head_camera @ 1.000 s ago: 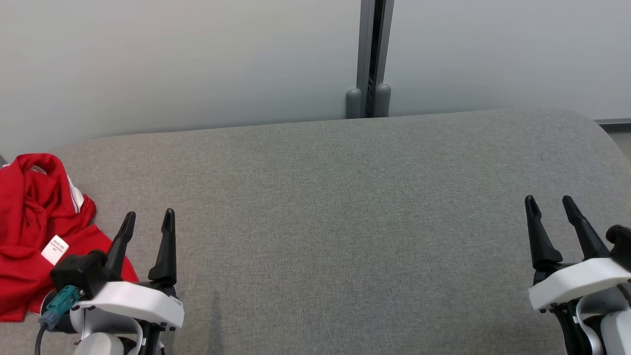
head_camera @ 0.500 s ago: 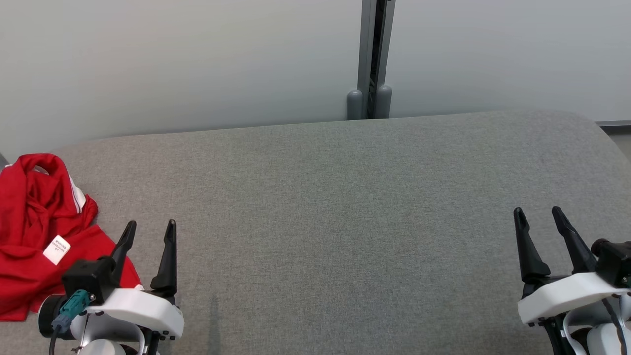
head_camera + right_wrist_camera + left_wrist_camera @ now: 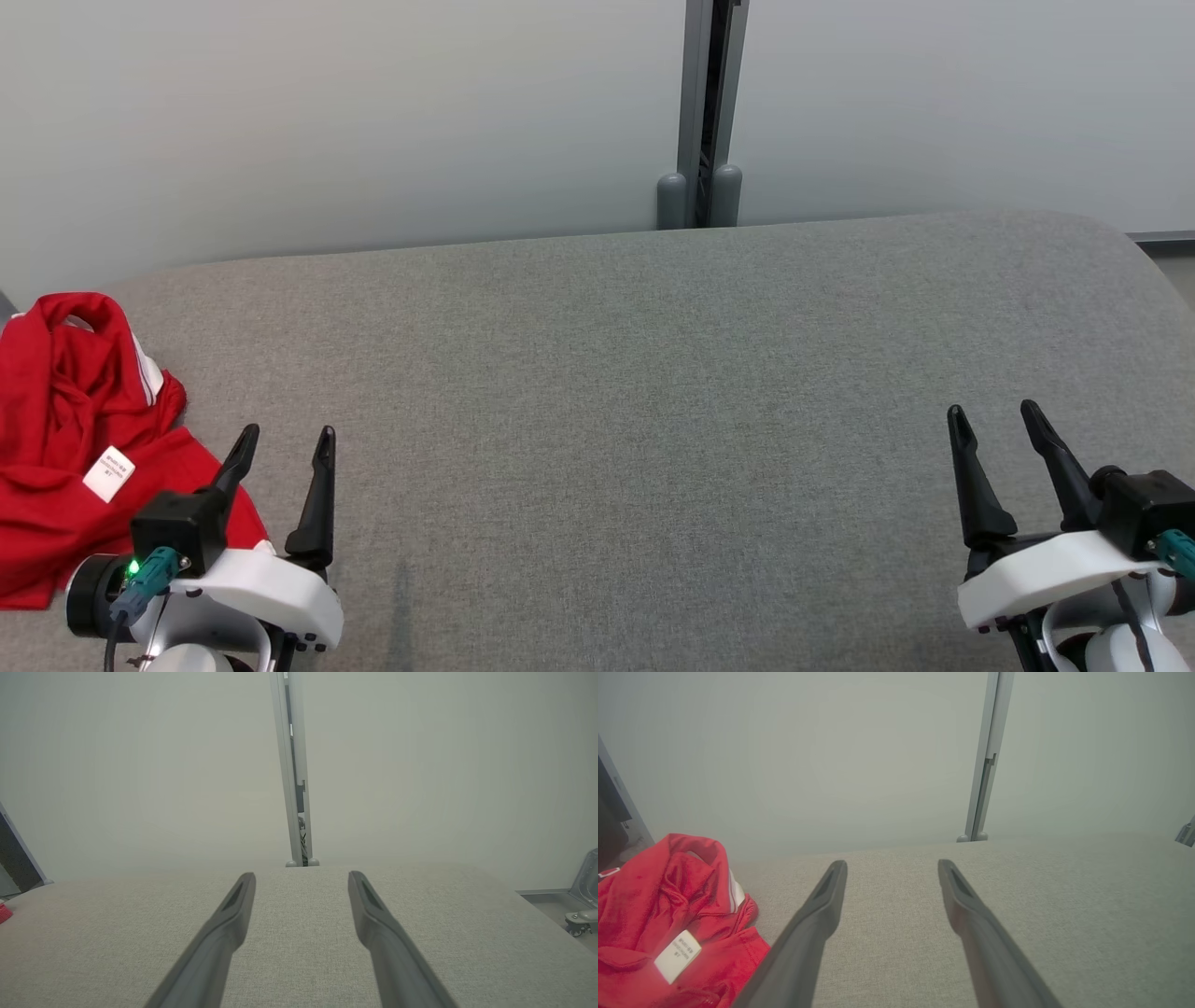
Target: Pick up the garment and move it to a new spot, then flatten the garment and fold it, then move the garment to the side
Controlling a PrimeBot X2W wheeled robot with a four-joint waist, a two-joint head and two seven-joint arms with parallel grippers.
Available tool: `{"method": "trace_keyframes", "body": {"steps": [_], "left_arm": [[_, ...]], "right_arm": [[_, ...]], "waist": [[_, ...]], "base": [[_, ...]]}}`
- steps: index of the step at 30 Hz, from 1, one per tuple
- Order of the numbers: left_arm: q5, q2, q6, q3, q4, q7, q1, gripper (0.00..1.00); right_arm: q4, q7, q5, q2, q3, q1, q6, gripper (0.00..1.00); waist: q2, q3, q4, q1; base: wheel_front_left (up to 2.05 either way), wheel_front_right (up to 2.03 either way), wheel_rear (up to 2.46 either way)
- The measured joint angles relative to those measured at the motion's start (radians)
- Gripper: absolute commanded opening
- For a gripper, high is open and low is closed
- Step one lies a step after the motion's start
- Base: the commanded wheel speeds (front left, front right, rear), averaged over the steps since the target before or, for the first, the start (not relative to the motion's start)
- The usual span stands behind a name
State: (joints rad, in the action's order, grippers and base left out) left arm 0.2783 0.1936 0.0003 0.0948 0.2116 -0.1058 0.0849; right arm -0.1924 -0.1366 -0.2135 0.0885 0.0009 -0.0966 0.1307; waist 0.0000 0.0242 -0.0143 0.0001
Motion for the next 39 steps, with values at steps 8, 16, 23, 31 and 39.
{"method": "trace_keyframes", "body": {"steps": [8, 16, 23, 31, 39], "left_arm": [[-0.025, 0.004, -0.007, -0.009, 0.006, 0.01, 0.0, 1.0], [-0.006, 0.0, -0.014, -0.014, 0.013, 0.017, 0.0, 1.0], [0.007, -0.003, -0.014, -0.014, 0.015, 0.016, 0.0, 1.0], [0.02, -0.009, -0.008, -0.013, 0.013, 0.013, 0.006, 1.0], [0.036, -0.003, 0.004, -0.032, 0.01, -0.001, 0.022, 1.0]], "right_arm": [[0.005, -0.021, 0.029, -0.011, 0.016, 0.004, 0.0, 1.0], [0.006, -0.025, 0.029, -0.016, 0.009, 0.005, 0.0, 1.0], [0.006, -0.022, 0.027, -0.019, 0.005, 0.007, 0.0, 1.0], [0.014, -0.02, 0.029, -0.021, 0.0, 0.01, 0.0, 1.0], [0.041, -0.01, 0.029, -0.019, 0.015, 0.011, 0.0, 1.0]], "waist": [[0.0, 0.001, 0.0, 0.0], [0.0, -0.001, 0.002, -0.0001], [0.0, -0.003, 0.001, -0.0001], [0.0, -0.005, -0.028, 0.0], [0.0, -0.01, -0.119, -0.0001]], "base": [[0.0, 0.0, 0.0], [0.0, 0.0, 0.0], [0.0, 0.0, 0.0], [0.0, 0.0, 0.0], [0.0, 0.0, 0.0]]}}
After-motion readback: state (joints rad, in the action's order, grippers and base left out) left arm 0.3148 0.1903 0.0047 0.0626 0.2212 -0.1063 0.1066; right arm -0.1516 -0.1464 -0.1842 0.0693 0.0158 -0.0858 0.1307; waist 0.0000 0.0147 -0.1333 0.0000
